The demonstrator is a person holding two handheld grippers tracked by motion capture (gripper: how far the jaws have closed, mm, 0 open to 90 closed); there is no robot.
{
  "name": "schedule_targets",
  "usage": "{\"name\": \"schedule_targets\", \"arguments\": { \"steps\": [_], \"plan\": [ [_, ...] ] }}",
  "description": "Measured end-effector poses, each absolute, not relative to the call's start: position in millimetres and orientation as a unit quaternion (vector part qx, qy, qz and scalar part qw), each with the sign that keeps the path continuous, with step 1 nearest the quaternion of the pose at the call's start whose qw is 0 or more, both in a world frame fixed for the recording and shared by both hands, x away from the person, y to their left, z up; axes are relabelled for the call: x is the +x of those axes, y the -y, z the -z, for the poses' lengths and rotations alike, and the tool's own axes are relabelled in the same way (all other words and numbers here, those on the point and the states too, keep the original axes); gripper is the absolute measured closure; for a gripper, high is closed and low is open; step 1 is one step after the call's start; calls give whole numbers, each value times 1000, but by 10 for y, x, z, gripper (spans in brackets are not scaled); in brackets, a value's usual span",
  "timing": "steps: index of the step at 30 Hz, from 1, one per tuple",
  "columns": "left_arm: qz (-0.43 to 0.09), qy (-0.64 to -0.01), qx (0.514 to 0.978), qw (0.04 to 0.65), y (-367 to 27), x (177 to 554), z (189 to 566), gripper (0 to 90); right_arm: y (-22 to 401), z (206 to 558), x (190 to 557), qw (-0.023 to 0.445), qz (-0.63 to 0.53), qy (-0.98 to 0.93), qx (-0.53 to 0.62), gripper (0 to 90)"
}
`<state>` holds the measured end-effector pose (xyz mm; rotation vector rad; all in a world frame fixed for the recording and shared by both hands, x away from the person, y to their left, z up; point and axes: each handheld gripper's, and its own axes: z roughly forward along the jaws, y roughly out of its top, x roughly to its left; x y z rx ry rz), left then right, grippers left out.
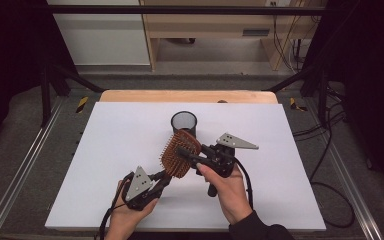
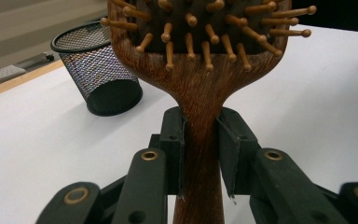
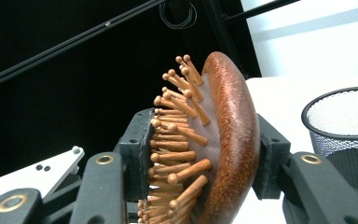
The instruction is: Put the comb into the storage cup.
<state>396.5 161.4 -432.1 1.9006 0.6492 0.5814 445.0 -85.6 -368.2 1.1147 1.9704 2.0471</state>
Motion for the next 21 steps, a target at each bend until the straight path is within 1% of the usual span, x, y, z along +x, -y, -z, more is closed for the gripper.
{"name": "schedule_targets", "arguments": {
  "steps": [14, 18, 21],
  "plan": [
    [-238, -278, 775, 515, -1620, 3979, 4332, 727, 813, 3628, 4453, 50, -669, -643, 370, 536],
    [-226, -284, 765, 532, -1656, 3991, 4330, 692, 820, 3604, 4452, 65, -666, -643, 372, 535],
    [-225, -290, 758, 539, -1692, 3997, 4329, 639, 884, 3595, 4493, 72, -668, -636, 380, 534]
  ]
}}
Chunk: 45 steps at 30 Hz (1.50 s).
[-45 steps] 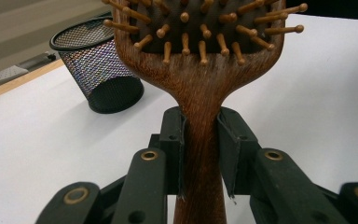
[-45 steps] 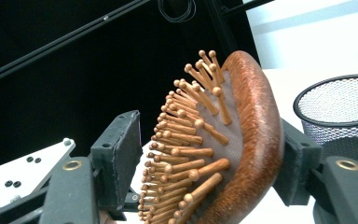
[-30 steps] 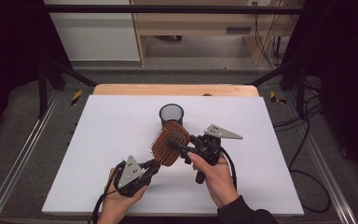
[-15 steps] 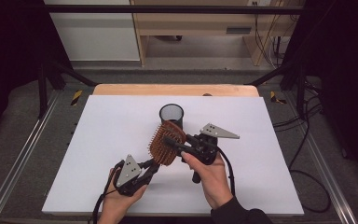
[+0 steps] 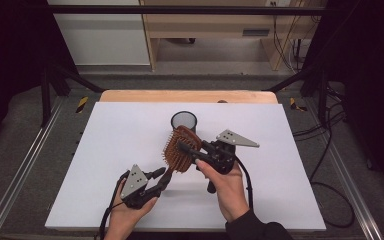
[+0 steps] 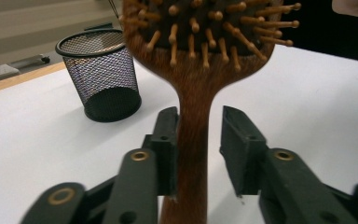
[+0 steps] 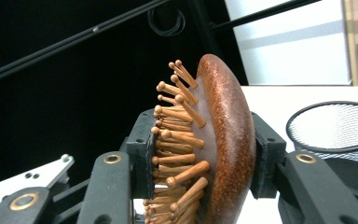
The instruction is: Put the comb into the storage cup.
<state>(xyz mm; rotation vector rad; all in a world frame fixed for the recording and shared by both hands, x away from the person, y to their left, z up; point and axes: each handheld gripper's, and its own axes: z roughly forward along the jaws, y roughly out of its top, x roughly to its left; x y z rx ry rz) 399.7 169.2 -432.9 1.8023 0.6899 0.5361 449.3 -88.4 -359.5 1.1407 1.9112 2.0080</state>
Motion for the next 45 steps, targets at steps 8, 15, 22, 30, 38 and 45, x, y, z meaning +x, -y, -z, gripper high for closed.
{"name": "schedule_targets", "arguments": {
  "steps": [8, 15, 22, 30, 38, 45],
  "plan": [
    [-237, -315, 740, 546, -1826, 4009, 4327, 478, 1143, 3545, 4643, 94, -666, -615, 411, 532],
    [-261, -344, 719, 545, -2015, 4033, 4333, 296, 1424, 3453, 4802, 113, -664, -596, 437, 529],
    [-284, -381, 696, 539, -2284, 4034, 4328, 106, 1658, 3400, 4938, 126, -656, -587, 457, 528],
    [-308, -405, 674, 535, -2699, 3958, 4302, 75, 1793, 3404, 5002, 139, -647, -585, 468, 526],
    [-317, -429, 662, 526, -2878, 3992, 4337, 61, 1834, 3408, 5029, 140, -647, -583, 470, 526],
    [-315, -432, 660, 528, -2897, 3994, 4356, 58, 1857, 3322, 5051, 145, -649, -582, 468, 526]
  ]
}}
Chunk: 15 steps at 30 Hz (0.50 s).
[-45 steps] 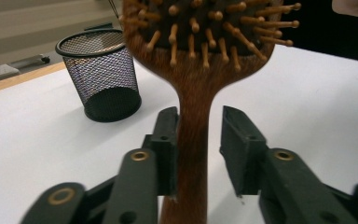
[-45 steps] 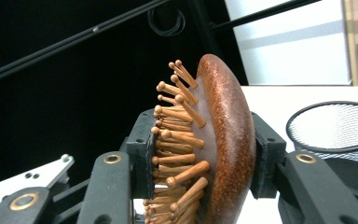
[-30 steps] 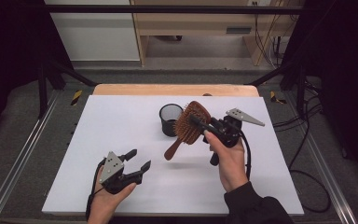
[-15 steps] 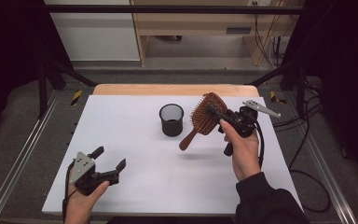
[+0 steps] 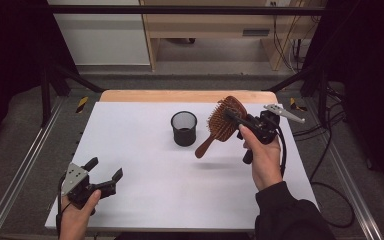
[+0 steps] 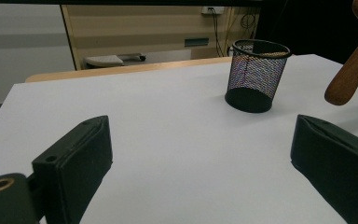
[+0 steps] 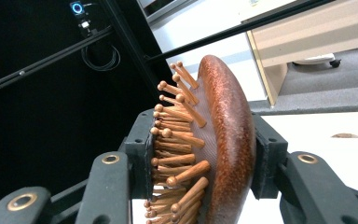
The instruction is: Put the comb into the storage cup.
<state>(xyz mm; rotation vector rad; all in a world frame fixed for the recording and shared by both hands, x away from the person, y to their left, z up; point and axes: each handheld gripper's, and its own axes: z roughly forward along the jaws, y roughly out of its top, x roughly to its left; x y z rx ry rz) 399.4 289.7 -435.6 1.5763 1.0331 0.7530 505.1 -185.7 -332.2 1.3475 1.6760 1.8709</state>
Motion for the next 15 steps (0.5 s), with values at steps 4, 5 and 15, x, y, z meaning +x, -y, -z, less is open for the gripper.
{"name": "schedule_targets", "arguments": {
  "steps": [4, 5, 15],
  "plan": [
    [-319, -432, 661, 525, -2897, 4000, 4362, 58, 1883, 3237, 5078, 150, -649, -581, 467, 525],
    [-321, -431, 661, 524, -2898, 4001, 4363, 58, 1892, 3217, 5088, 151, -650, -581, 466, 526],
    [-323, -433, 659, 523, -2914, 4025, 4373, 57, 1923, 2969, 5222, 158, -652, -579, 463, 525]
  ]
}}
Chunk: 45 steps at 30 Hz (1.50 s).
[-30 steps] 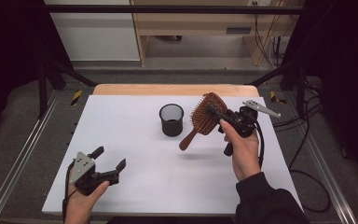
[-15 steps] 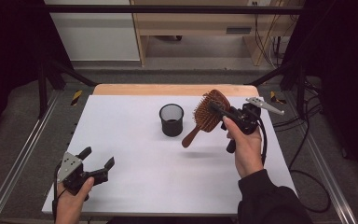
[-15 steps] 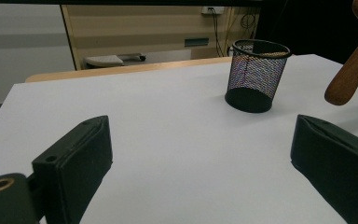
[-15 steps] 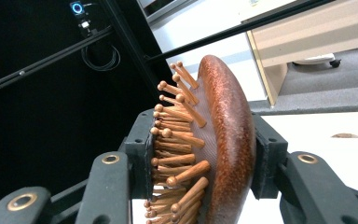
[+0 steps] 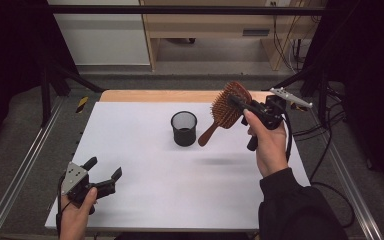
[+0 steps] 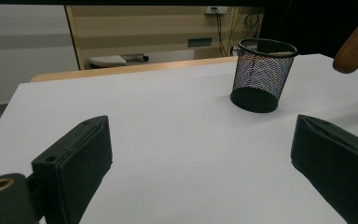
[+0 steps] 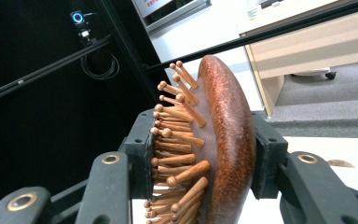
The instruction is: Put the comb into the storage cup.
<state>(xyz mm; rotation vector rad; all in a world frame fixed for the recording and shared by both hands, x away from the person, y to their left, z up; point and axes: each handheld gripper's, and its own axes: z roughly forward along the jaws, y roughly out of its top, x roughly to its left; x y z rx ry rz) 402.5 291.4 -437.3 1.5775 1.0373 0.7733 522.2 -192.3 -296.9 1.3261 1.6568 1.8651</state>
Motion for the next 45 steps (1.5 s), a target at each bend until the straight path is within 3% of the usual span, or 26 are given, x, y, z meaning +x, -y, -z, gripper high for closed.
{"name": "schedule_targets", "arguments": {
  "steps": [28, 45],
  "plan": [
    [-326, -442, 651, 523, -2950, 4002, 4417, 55, 1604, 2550, 5508, 161, -672, -558, 459, 523],
    [-334, -429, 656, 523, -2933, 3996, 4392, 55, 1353, 2509, 5680, 179, -665, -568, 452, 522]
  ]
}}
